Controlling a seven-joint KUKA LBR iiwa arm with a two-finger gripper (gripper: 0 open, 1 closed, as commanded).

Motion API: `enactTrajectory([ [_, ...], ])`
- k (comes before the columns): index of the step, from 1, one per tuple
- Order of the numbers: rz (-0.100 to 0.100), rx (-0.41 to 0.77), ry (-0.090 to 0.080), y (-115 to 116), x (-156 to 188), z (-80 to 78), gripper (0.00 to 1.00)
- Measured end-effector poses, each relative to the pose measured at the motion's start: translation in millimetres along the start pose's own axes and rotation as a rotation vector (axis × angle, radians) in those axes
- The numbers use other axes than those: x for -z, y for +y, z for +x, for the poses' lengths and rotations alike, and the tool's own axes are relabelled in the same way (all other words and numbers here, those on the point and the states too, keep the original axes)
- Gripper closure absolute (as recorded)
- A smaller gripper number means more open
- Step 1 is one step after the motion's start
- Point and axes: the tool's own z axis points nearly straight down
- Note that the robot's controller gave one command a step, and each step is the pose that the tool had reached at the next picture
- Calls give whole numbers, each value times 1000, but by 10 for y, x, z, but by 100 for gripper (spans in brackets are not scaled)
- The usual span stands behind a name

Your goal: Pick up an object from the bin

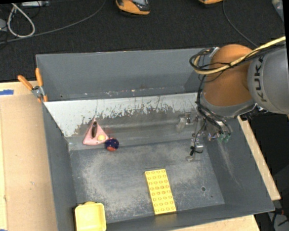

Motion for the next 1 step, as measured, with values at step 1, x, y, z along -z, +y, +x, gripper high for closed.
enactTrajectory([
  [1,1,1,-7,1,48,-17,0],
])
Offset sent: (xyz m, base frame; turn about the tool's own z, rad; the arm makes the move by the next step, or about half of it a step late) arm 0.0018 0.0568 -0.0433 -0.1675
